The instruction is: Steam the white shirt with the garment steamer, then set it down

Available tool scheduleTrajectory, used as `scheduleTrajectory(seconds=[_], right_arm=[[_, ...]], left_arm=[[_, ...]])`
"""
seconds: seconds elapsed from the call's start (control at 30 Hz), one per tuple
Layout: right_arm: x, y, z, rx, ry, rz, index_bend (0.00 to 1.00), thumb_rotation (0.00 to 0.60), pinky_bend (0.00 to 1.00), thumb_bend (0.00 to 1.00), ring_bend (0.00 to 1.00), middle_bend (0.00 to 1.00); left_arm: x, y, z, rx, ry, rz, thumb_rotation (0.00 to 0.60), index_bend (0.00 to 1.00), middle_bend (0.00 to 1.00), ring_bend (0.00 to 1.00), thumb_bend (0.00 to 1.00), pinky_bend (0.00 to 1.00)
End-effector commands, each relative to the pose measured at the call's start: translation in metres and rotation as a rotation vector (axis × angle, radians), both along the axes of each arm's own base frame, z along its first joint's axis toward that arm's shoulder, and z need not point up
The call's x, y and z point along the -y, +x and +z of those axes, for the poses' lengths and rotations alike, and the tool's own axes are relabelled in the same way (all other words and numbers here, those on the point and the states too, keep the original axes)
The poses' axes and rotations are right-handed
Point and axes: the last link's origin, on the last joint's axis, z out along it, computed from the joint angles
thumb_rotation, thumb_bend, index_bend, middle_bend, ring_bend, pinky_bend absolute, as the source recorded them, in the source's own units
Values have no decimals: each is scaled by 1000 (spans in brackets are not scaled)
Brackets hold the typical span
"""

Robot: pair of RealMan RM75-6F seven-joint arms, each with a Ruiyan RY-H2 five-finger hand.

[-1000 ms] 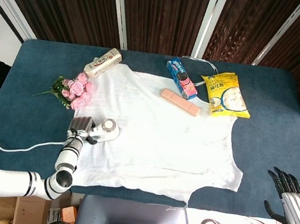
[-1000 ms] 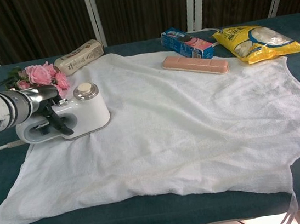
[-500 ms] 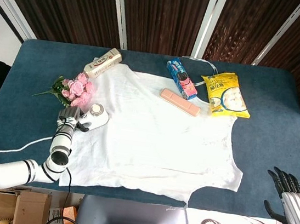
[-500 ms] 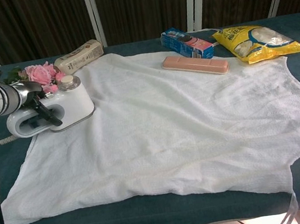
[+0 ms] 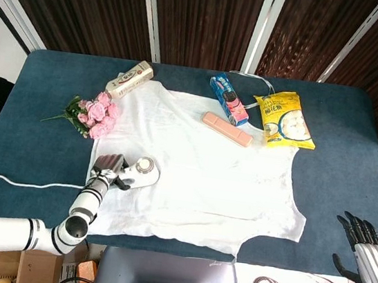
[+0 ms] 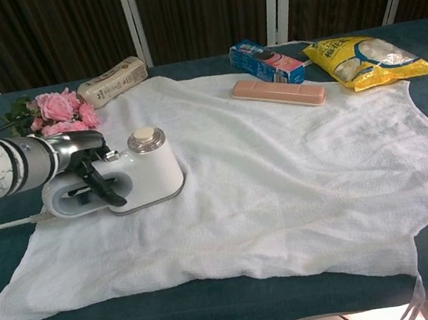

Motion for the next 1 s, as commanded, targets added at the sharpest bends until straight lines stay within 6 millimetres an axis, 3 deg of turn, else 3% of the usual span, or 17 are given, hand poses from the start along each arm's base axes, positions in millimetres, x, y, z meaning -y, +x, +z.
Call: scheduleTrajectory(seconds=[0.03,0.17,0.33,0.53,0.67,0.83,1.0], right_arm=[[0,0,0,0,0,0,0,600,0,363,0,0],[0,0,0,-2,0,-1,0,600,0,363,0,0],[1,0,-2,-5,4,-3,0,600,0,363,0,0],[0,0,-1,-3,-1,-3,0,600,0,363,0,0],[0,0,-1,-3,-2,-2,0,600,0,363,0,0],[1,1,-3,-8,5,0,0,600,0,363,0,0],[2,2,-6,-12,10,-2,0,600,0,363,0,0]], left_arm=[[17,4,5,-11,-8,-51,600,934,804,853,509,757],[25,1,10,-20,-20,-60,600,934,804,853,509,757],[15,-12,35,-21,67,-37,600,934,804,853,509,757],[-1,-52,76,-64,183,42,600,934,804,853,508,757],[-3,-96,98,-96,211,129,600,934,804,853,507,757],[-5,-135,108,-79,225,218,600,934,803,854,497,757],[-4,-151,107,-36,219,220,600,930,790,843,456,757]])
